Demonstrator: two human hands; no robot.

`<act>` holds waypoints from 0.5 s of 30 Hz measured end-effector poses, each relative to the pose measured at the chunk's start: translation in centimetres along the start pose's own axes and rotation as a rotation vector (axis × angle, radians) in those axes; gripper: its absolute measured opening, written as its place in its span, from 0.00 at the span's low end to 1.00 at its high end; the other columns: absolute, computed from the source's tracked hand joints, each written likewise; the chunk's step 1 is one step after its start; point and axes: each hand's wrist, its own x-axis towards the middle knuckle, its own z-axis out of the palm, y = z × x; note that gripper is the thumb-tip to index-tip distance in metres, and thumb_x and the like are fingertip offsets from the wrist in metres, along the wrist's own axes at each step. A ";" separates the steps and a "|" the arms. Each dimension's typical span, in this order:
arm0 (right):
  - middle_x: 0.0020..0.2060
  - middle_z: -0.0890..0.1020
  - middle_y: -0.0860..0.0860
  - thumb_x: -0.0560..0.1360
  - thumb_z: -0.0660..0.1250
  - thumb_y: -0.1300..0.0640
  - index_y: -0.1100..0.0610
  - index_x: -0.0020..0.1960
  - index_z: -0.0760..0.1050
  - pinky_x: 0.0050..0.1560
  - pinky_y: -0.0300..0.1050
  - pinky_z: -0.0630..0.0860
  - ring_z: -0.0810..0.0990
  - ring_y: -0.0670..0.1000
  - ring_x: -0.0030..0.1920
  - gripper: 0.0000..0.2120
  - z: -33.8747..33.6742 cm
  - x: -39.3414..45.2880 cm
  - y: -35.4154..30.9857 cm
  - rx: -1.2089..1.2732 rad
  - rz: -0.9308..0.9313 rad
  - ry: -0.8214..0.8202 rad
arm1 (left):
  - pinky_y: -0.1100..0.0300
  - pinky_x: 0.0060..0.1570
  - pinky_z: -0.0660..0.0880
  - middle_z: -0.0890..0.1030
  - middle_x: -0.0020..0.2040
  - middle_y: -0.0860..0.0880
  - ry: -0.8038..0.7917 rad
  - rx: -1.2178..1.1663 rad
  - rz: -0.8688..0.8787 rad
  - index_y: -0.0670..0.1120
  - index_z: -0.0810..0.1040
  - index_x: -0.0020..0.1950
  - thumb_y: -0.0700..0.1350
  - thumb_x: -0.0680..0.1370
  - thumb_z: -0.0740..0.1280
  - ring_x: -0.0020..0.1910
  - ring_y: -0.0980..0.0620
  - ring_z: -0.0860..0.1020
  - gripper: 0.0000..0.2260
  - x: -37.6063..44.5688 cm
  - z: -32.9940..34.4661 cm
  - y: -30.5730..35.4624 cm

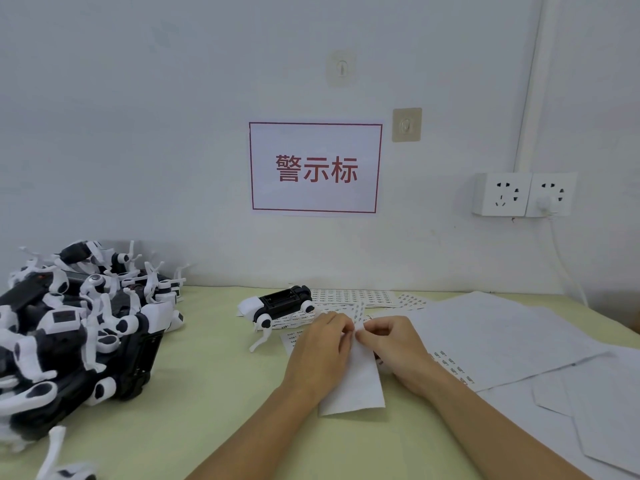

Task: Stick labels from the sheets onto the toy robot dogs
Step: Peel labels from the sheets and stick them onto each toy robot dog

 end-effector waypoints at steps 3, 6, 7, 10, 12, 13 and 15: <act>0.31 0.78 0.51 0.74 0.68 0.62 0.64 0.38 0.81 0.29 0.36 0.71 0.74 0.45 0.32 0.08 0.1 0.0 0.1 -0.005 -0.007 0.010 | 0.60 0.52 0.69 0.80 0.50 0.53 -0.012 0.000 -0.031 0.46 0.79 0.52 0.44 0.82 0.63 0.52 0.55 0.74 0.06 0.0 -0.1 0.1; 0.31 0.75 0.52 0.74 0.68 0.63 0.67 0.37 0.77 0.31 0.37 0.69 0.72 0.47 0.33 0.09 0.1 -0.2 0.0 -0.024 -0.032 0.004 | 0.59 0.55 0.69 0.80 0.52 0.52 -0.014 -0.006 -0.051 0.46 0.80 0.54 0.44 0.82 0.63 0.54 0.55 0.74 0.07 0.1 -0.2 0.2; 0.30 0.74 0.52 0.74 0.67 0.63 0.66 0.35 0.77 0.31 0.37 0.68 0.71 0.46 0.32 0.10 0.0 -0.2 0.0 -0.029 -0.035 -0.005 | 0.60 0.55 0.69 0.81 0.52 0.52 -0.016 -0.002 -0.055 0.46 0.81 0.54 0.44 0.82 0.63 0.54 0.54 0.75 0.08 0.1 -0.2 0.2; 0.24 0.72 0.44 0.75 0.67 0.64 0.54 0.25 0.74 0.27 0.32 0.66 0.69 0.42 0.27 0.19 -0.1 -0.4 -0.2 -0.058 -0.051 -0.037 | 0.59 0.55 0.69 0.81 0.52 0.50 -0.037 0.025 -0.051 0.45 0.82 0.55 0.43 0.83 0.62 0.55 0.53 0.75 0.09 0.2 -0.4 0.1; 0.22 0.70 0.42 0.75 0.67 0.65 0.52 0.23 0.71 0.26 0.32 0.66 0.67 0.42 0.25 0.23 0.0 -0.5 -0.4 -0.070 -0.055 -0.054 | 0.58 0.55 0.69 0.81 0.53 0.50 -0.056 0.058 -0.039 0.44 0.82 0.55 0.43 0.83 0.61 0.55 0.53 0.75 0.10 0.3 -0.6 0.2; 0.22 0.69 0.42 0.75 0.66 0.65 0.52 0.22 0.70 0.26 0.32 0.66 0.66 0.42 0.24 0.24 0.0 -0.5 -0.4 -0.072 -0.058 -0.060 | 0.58 0.55 0.69 0.80 0.53 0.50 -0.065 0.081 -0.030 0.44 0.81 0.55 0.44 0.83 0.60 0.55 0.52 0.75 0.10 0.3 -0.6 0.2; 0.22 0.67 0.43 0.75 0.66 0.66 0.52 0.23 0.67 0.26 0.33 0.65 0.65 0.43 0.25 0.24 0.0 -0.5 -0.5 -0.073 -0.068 -0.062 | 0.57 0.55 0.69 0.80 0.54 0.49 -0.085 0.137 -0.009 0.43 0.80 0.55 0.44 0.84 0.59 0.56 0.52 0.74 0.11 0.3 -0.6 0.3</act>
